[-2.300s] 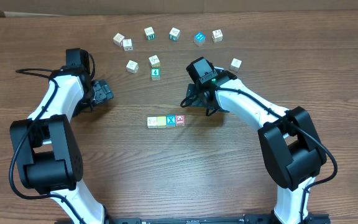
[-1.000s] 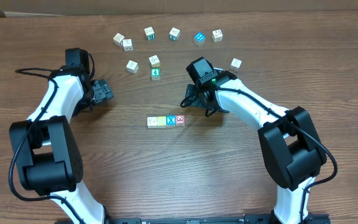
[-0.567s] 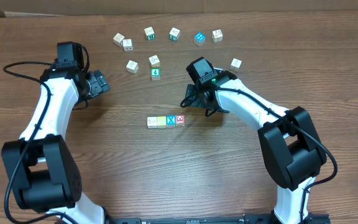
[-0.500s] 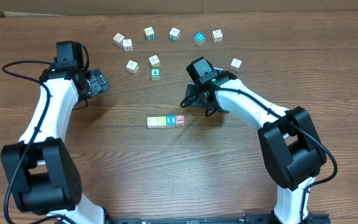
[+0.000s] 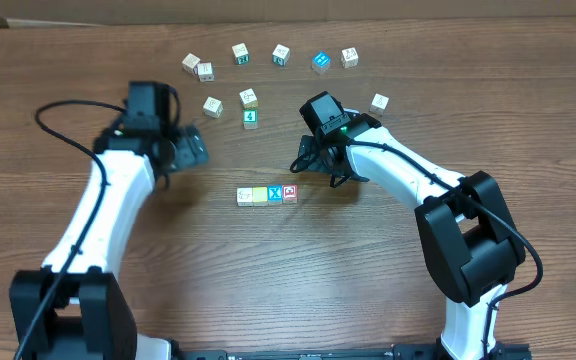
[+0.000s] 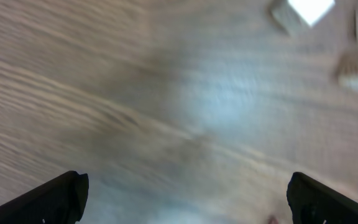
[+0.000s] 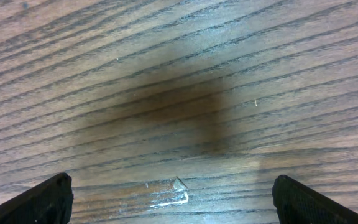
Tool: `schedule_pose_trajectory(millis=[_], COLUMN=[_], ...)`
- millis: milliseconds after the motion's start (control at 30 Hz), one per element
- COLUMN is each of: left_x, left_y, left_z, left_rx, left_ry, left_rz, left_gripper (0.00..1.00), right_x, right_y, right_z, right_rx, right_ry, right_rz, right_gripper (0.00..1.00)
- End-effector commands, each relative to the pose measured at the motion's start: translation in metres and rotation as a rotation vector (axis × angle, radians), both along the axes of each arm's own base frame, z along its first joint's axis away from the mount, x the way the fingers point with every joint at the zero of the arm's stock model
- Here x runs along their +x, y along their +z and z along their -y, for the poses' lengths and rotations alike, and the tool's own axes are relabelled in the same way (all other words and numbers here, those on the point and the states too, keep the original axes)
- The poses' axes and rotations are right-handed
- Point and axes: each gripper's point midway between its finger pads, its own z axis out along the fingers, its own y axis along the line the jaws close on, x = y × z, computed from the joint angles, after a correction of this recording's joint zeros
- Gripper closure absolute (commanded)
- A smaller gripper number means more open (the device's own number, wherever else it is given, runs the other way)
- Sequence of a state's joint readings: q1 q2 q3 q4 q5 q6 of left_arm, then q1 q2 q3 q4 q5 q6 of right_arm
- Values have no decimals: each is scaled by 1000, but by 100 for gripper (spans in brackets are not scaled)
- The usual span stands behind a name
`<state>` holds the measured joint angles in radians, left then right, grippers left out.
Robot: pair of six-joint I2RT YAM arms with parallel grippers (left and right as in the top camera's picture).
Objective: Form a horizontal line
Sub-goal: 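Swing the left gripper down toward the left end of the row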
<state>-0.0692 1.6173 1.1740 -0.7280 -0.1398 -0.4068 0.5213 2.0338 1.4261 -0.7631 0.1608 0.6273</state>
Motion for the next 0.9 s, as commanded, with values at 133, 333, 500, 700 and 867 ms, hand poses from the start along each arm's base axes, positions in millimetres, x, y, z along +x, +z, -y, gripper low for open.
schedule_pose_trajectory(millis=[133, 333, 500, 700, 867], left_x=[-21, -25, -18, -11, -18], left_y=[7, 10, 8, 2, -20], left_z=[24, 23, 24, 30, 30], left_rx=[17, 33, 27, -9, -15], left_ry=[-97, -96, -94, -107, -109], left_rz=[16, 29, 72, 152, 179], left_gripper=[0, 0, 0, 0, 0], right_x=[0, 0, 0, 0, 0], right_y=[3, 3, 3, 3, 3], right_z=[1, 1, 1, 1, 1], right_rx=[0, 0, 0, 0, 0], right_ry=[4, 4, 4, 4, 4], right_rz=[8, 8, 8, 8, 8], right_gripper=[0, 0, 0, 0, 0])
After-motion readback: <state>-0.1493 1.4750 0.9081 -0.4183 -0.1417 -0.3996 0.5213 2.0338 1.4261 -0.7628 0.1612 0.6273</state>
